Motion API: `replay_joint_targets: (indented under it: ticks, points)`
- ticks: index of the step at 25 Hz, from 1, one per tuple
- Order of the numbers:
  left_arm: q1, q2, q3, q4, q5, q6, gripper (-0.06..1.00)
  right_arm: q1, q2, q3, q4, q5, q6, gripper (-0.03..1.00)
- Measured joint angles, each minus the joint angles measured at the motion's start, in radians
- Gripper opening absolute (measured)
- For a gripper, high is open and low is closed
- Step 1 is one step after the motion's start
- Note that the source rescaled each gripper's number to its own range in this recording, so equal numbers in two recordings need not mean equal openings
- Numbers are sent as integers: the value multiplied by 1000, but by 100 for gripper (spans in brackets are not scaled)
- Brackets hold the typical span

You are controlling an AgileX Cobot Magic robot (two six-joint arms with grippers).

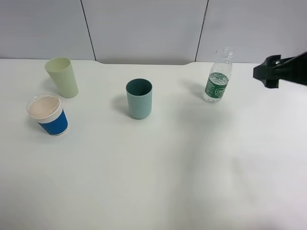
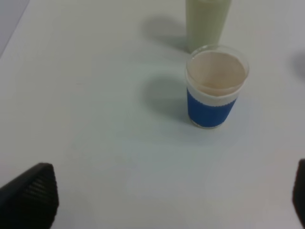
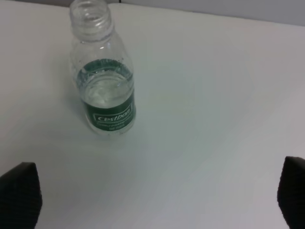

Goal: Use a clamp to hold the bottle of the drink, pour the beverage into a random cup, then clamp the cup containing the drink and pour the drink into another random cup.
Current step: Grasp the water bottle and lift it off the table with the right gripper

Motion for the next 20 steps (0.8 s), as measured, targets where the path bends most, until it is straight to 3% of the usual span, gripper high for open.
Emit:
replay_joint_targets:
  ticks: [11,20]
  points:
    - [0,0,0,0,0,0,100,45,318,0,-10,-216,0,99]
    - [0,0,0,0,0,0,100,45,558,-1,-62,-500,0,99]
